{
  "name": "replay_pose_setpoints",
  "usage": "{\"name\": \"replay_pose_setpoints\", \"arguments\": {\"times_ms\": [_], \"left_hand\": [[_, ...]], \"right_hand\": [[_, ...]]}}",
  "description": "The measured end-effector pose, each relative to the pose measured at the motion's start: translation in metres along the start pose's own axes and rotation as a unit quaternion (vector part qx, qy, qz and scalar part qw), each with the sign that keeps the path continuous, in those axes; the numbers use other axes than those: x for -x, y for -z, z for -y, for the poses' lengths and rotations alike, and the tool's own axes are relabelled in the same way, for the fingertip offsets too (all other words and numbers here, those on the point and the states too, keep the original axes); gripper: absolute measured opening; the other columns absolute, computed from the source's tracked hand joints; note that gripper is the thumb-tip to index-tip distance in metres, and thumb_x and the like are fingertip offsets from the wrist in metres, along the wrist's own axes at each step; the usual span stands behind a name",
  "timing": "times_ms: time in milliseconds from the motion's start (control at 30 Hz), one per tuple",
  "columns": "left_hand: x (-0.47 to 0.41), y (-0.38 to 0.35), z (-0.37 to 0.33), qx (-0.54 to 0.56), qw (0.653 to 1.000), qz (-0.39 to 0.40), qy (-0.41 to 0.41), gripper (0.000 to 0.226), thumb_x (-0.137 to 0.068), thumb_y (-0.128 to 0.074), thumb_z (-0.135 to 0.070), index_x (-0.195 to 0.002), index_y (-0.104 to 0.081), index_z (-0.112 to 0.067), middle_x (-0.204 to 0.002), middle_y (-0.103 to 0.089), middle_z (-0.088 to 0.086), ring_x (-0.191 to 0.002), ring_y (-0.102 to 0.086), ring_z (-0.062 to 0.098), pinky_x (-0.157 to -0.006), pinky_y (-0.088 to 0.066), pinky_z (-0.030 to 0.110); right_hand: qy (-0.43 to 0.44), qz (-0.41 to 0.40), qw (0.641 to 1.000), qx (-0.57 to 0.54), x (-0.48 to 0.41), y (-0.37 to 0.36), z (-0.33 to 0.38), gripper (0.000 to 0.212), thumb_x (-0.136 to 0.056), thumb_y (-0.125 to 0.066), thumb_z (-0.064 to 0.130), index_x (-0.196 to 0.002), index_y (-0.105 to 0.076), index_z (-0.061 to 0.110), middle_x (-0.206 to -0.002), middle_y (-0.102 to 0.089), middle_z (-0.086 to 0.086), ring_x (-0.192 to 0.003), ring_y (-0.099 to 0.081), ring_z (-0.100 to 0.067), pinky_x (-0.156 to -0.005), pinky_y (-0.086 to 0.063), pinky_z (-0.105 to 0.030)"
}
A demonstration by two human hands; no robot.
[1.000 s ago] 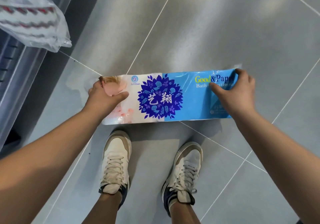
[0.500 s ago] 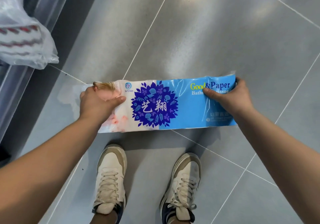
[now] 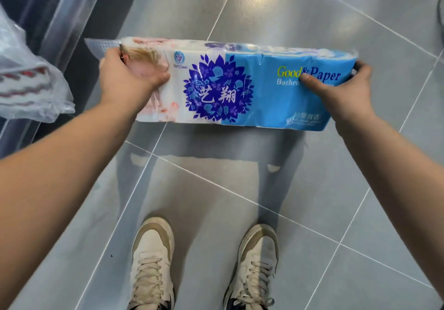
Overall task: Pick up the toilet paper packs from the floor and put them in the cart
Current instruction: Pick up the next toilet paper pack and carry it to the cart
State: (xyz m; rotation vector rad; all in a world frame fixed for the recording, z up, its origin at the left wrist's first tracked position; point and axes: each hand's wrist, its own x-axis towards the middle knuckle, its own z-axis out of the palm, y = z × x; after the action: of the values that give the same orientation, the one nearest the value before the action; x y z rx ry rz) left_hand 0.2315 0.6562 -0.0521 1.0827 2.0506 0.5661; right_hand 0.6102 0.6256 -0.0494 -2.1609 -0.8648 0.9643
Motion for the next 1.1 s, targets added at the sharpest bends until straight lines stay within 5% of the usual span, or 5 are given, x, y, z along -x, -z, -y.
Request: {"name": "replay_pose_setpoints", "arguments": {"times_ms": [267, 500, 633, 833, 1100], "left_hand": [[0.039, 0.014, 0.028, -0.088, 0.995, 0.003, -0.043, 0.079, -0.051, -0.087, -0.049, -0.117, -0.058, -0.017, -0.118, -0.064, 0.006, -0.112, -0.061, 0.024, -0.095, -0.052, 0.043], [0.042, 0.010, 0.121, -0.186, 0.979, 0.078, 0.001, 0.112, -0.033, -0.068, -0.093, -0.121, -0.061, -0.024, -0.114, -0.067, -0.005, -0.110, -0.065, 0.016, -0.088, -0.058, 0.035], [0.045, 0.014, 0.103, -0.202, 0.975, 0.088, -0.011, 0.117, -0.036, -0.064, -0.095, -0.128, -0.058, -0.023, -0.122, -0.063, -0.003, -0.120, -0.058, 0.018, -0.094, -0.054, 0.031], [0.072, 0.013, 0.048, -0.233, 0.969, 0.049, -0.059, 0.134, -0.060, -0.091, -0.038, -0.156, 0.002, -0.032, -0.160, 0.004, 0.013, -0.145, -0.021, 0.042, -0.115, -0.031, 0.051], [0.060, 0.007, 0.020, -0.326, 0.934, 0.115, -0.094, 0.101, -0.058, -0.088, -0.025, -0.139, -0.032, -0.043, -0.157, 0.000, 0.006, -0.141, -0.010, 0.047, -0.097, -0.046, 0.061]], "right_hand": [[-0.012, -0.013, 1.000, 0.009, 0.064, 0.012, -0.047, 0.093, -0.065, -0.095, 0.034, -0.133, -0.036, 0.013, -0.130, -0.058, 0.001, -0.115, -0.064, -0.010, -0.103, -0.053, -0.037], [-0.034, 0.054, 0.994, 0.094, 0.110, 0.025, -0.085, 0.091, -0.055, -0.098, 0.039, -0.123, -0.040, 0.027, -0.121, -0.067, 0.006, -0.101, -0.070, -0.006, -0.084, -0.061, -0.041], [-0.056, 0.078, 0.990, 0.107, 0.102, 0.026, -0.082, 0.129, -0.046, -0.093, 0.055, -0.149, -0.015, 0.041, -0.143, -0.055, 0.006, -0.121, -0.064, -0.012, -0.099, -0.055, -0.048], [0.065, 0.084, 0.947, 0.302, 0.095, 0.023, -0.061, 0.137, -0.059, -0.095, 0.042, -0.160, -0.004, 0.026, -0.161, -0.022, -0.012, -0.147, -0.030, -0.033, -0.117, -0.035, -0.056], [0.135, 0.131, 0.887, 0.423, 0.082, 0.005, -0.042, 0.128, -0.062, -0.091, 0.041, -0.160, -0.010, 0.028, -0.156, -0.022, -0.024, -0.138, -0.035, -0.046, -0.105, -0.041, -0.059]]}}
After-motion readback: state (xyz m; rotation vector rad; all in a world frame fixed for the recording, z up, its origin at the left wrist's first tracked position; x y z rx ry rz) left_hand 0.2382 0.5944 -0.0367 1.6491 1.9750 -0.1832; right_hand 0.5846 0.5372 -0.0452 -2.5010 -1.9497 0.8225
